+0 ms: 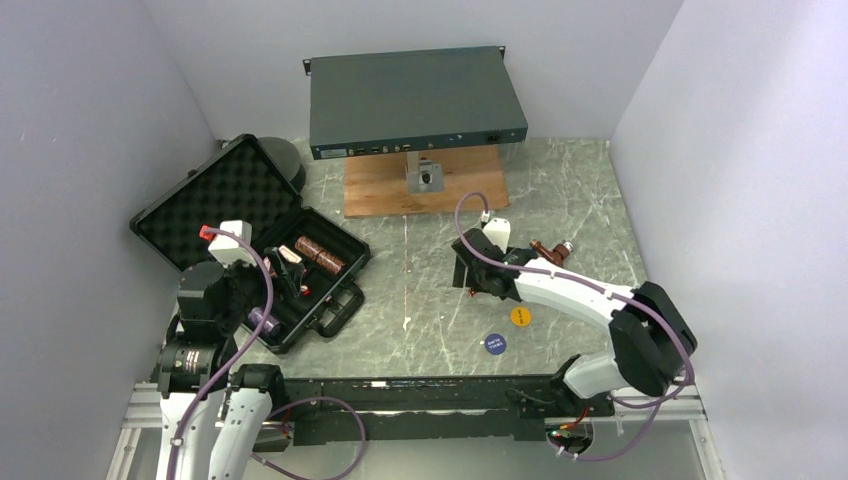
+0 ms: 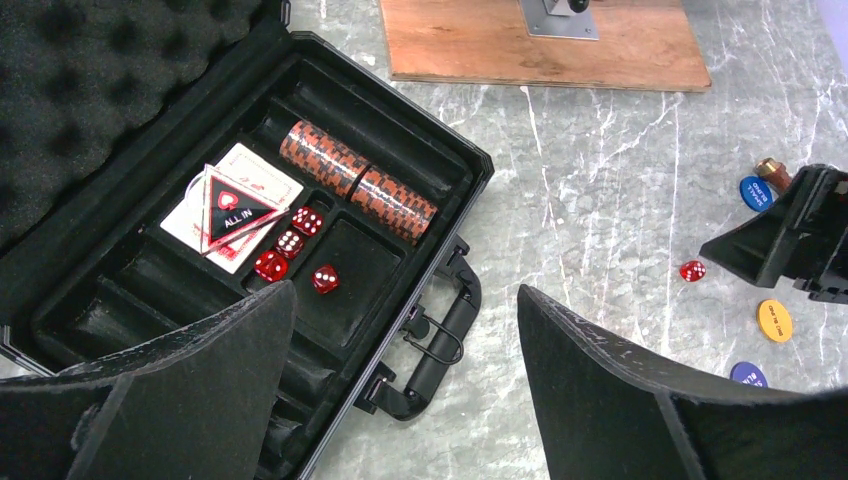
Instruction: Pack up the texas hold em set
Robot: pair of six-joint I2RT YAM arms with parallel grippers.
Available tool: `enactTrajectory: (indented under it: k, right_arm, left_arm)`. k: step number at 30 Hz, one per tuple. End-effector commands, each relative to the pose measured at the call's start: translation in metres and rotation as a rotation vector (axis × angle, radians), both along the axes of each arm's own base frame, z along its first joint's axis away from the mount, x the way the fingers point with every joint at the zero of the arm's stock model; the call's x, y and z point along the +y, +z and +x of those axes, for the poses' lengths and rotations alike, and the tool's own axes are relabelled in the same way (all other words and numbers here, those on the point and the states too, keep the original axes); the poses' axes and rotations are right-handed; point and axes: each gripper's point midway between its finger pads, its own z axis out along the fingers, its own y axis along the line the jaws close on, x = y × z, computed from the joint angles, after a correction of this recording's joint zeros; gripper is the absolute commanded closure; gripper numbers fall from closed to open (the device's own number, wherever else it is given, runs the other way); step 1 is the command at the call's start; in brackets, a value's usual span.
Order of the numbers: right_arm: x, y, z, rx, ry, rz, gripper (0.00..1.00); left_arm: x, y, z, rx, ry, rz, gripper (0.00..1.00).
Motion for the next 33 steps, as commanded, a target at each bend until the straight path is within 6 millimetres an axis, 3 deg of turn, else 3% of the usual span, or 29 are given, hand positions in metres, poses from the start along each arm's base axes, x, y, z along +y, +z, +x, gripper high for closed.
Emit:
enactTrajectory:
  k: [1, 11, 21, 33]
  right_arm:
    - [-0.005, -0.008, -0.002, 0.05, -0.132, -0.001, 0.23]
    - [-0.001, -0.023, -0.004, 0.104, -0.144, -0.014, 0.32]
    - [0.007, -0.031, 0.002, 0.112, -0.114, -0.015, 0.55]
    - [0.015, -0.04, 0.004, 0.134, -0.098, -0.006, 0.6]
  left_arm:
    - [0.0, 0.007, 0.004, -0.033, -0.007, 0.008, 0.14]
    - [0.0, 0.007, 0.004, -0.035, -0.004, 0.008, 0.14]
    - [-0.001, 0.006, 0.005, -0.03, -0.009, 0.007, 0.14]
    - [0.001, 0.006, 0.004, -0.03, 0.001, 0.008, 0.14]
